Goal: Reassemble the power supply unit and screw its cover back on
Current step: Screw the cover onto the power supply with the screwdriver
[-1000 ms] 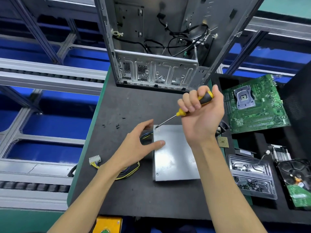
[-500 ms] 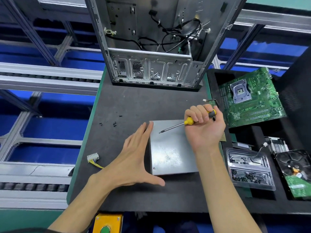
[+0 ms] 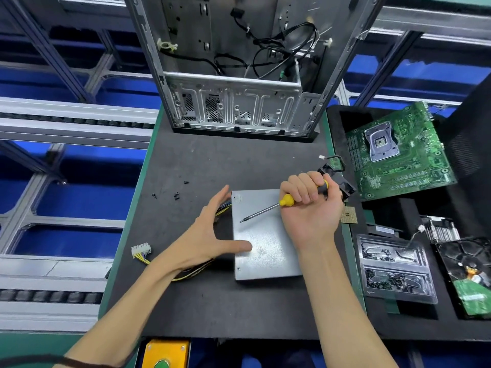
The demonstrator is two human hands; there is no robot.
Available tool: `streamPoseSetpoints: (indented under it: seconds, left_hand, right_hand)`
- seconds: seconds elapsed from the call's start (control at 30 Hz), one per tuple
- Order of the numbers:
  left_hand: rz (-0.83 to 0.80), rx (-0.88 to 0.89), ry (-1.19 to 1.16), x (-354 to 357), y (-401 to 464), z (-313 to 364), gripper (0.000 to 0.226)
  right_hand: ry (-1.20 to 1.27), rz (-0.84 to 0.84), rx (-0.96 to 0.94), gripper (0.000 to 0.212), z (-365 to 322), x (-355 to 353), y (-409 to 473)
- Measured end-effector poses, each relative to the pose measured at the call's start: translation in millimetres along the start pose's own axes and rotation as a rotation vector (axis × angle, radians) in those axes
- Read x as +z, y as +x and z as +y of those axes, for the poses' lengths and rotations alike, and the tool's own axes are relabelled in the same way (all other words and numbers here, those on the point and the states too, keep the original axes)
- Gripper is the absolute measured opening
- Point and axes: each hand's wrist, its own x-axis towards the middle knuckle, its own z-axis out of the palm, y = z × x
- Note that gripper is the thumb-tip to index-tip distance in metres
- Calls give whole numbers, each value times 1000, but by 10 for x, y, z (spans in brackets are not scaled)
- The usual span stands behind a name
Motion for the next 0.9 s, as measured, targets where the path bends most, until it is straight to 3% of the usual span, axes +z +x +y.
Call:
streamPoseSetpoints:
  seconds: [0.23, 0.9]
  left_hand:
    - [4, -39, -34, -4, 82, -38, 108]
    - [135, 62, -190, 188, 99, -142, 89]
  right_hand:
    - [-86, -49, 12, 40, 22, -32, 19]
    - [-77, -46, 19, 33, 87, 78, -46]
